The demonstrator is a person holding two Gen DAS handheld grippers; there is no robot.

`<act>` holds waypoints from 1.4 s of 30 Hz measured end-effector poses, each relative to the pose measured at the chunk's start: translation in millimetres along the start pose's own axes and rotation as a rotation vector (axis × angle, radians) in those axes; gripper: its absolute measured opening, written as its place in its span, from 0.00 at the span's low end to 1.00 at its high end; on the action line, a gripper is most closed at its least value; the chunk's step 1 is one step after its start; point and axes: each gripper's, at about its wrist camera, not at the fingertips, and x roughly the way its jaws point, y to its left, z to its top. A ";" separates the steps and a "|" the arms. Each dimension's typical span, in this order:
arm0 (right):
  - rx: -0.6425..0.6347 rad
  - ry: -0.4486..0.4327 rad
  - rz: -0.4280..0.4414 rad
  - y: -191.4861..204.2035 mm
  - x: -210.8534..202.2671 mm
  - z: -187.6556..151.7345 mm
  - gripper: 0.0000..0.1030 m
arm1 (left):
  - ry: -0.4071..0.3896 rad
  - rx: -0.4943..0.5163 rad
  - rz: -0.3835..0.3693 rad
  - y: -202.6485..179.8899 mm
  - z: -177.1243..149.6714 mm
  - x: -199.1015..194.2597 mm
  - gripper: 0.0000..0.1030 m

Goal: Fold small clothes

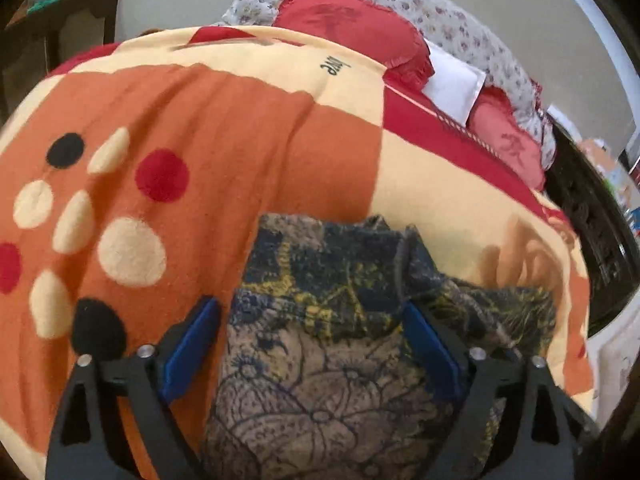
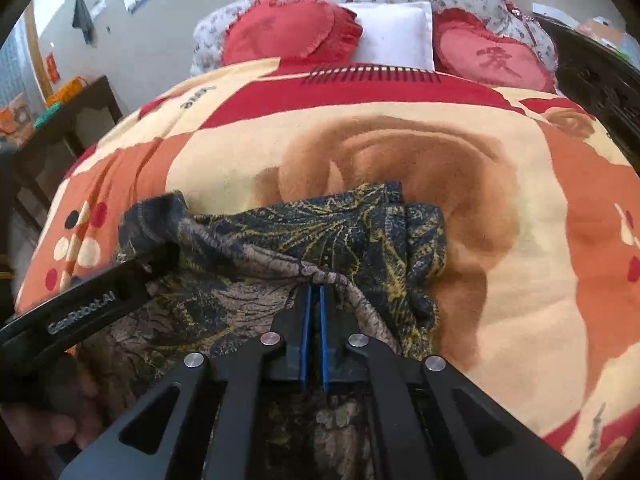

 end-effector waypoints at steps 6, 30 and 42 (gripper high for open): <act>0.034 0.008 0.037 -6.3 1.3 0.5 0.01 | 0.029 0.056 0.049 -10.8 0.7 7.6 0.99; -0.041 0.085 -0.006 -27.8 -160.6 -199.5 0.39 | 0.097 0.368 0.070 2.2 -237.3 -161.9 1.00; -0.097 0.089 -0.022 -8.6 -159.9 -209.3 0.70 | 0.164 0.319 0.128 -1.4 -234.2 -149.0 1.00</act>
